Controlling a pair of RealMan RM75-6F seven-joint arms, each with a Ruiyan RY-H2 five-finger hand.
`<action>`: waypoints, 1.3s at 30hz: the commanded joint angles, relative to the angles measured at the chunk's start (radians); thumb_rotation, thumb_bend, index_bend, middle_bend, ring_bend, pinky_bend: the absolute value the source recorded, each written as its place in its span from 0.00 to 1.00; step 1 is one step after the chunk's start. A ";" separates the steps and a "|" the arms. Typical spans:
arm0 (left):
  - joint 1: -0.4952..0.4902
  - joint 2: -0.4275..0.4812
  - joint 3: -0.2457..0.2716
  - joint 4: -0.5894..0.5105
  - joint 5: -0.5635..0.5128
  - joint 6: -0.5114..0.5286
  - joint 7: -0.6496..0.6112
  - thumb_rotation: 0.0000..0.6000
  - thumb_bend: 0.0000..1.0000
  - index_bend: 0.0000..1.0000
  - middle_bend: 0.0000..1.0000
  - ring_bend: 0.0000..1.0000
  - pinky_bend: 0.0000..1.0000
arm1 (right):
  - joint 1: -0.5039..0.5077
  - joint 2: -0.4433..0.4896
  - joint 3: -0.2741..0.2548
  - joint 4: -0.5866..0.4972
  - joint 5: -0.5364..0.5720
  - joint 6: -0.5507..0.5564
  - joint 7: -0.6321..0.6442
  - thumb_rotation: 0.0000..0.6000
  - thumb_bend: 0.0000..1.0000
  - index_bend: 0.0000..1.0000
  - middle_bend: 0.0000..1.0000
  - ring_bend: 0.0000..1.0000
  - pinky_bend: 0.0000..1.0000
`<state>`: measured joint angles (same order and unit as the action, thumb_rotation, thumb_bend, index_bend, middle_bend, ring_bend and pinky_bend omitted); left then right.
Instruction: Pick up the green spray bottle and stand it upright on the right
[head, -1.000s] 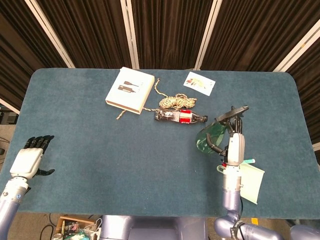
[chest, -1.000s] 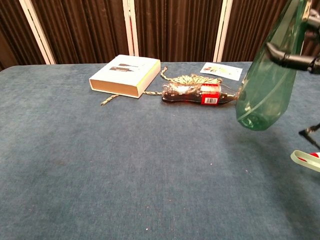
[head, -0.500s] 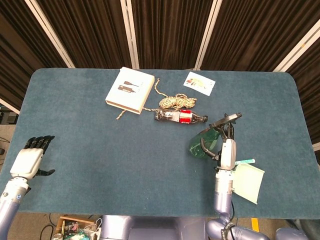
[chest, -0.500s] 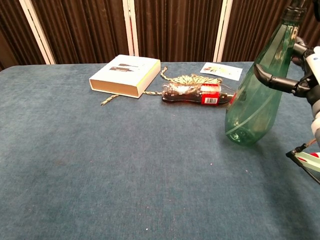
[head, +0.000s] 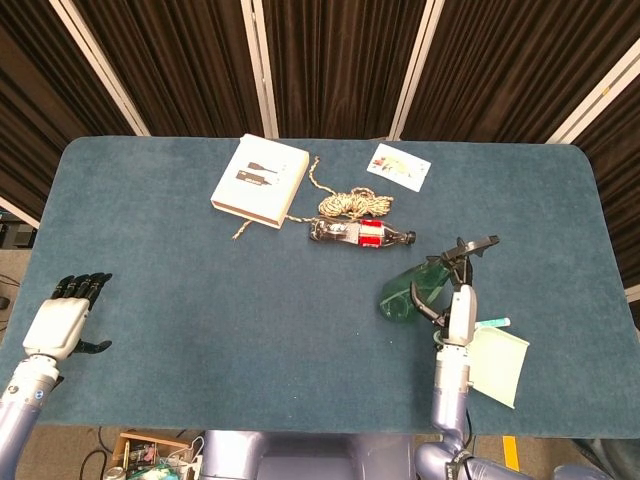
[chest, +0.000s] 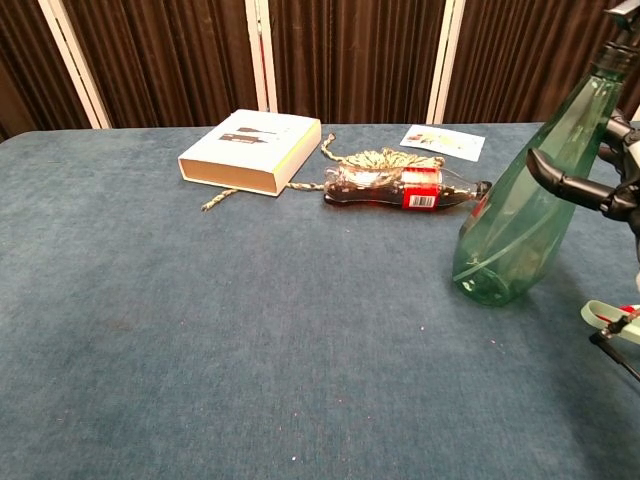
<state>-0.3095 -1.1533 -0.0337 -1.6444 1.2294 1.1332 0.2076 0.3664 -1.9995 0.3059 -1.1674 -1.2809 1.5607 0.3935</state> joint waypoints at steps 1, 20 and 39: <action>0.002 0.000 0.002 -0.003 0.003 0.004 0.003 1.00 0.03 0.06 0.06 0.04 0.00 | -0.014 -0.007 -0.010 0.012 -0.010 0.012 0.006 1.00 0.63 0.82 0.03 0.00 0.00; 0.017 0.013 0.004 -0.024 0.022 0.038 0.000 1.00 0.04 0.06 0.06 0.04 0.00 | -0.045 -0.024 -0.077 0.017 -0.063 -0.002 -0.088 1.00 0.53 0.62 0.00 0.00 0.00; 0.032 0.035 0.011 -0.029 0.075 0.068 -0.049 1.00 0.04 0.07 0.06 0.04 0.00 | -0.027 0.013 -0.074 -0.036 -0.075 -0.062 -0.263 1.00 0.27 0.00 0.00 0.00 0.00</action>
<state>-0.2794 -1.1206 -0.0243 -1.6725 1.3009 1.1984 0.1619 0.3387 -1.9921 0.2288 -1.1966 -1.3540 1.4998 0.1371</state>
